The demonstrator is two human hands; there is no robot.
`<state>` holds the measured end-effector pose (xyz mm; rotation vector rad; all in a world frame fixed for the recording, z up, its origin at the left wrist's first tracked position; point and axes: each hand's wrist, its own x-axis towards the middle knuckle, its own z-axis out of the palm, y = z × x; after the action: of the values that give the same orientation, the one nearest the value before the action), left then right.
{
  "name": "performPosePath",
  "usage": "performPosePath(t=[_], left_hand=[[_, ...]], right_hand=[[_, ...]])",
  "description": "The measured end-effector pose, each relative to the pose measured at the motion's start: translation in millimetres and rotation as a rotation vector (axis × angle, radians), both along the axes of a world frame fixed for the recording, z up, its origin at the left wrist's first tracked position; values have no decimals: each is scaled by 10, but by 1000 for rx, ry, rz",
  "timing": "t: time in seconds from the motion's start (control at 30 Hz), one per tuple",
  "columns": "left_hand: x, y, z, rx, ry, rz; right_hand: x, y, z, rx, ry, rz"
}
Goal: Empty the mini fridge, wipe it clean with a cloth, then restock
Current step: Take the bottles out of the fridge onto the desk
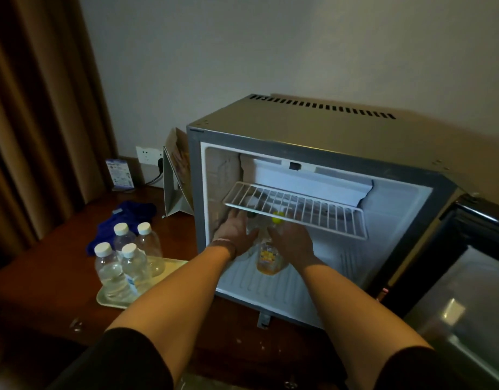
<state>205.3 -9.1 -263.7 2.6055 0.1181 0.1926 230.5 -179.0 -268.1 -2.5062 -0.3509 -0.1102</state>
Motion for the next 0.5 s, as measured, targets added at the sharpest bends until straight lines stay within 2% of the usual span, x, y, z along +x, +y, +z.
performPosePath(t=[0.17,0.5], left_hand=[[62,-21,-6,-24,29,-32],[49,-21,-26,-106,-88,-3]], right_hand=[[63,84,25,65,15,9],[70,75,4,150,-3,39]])
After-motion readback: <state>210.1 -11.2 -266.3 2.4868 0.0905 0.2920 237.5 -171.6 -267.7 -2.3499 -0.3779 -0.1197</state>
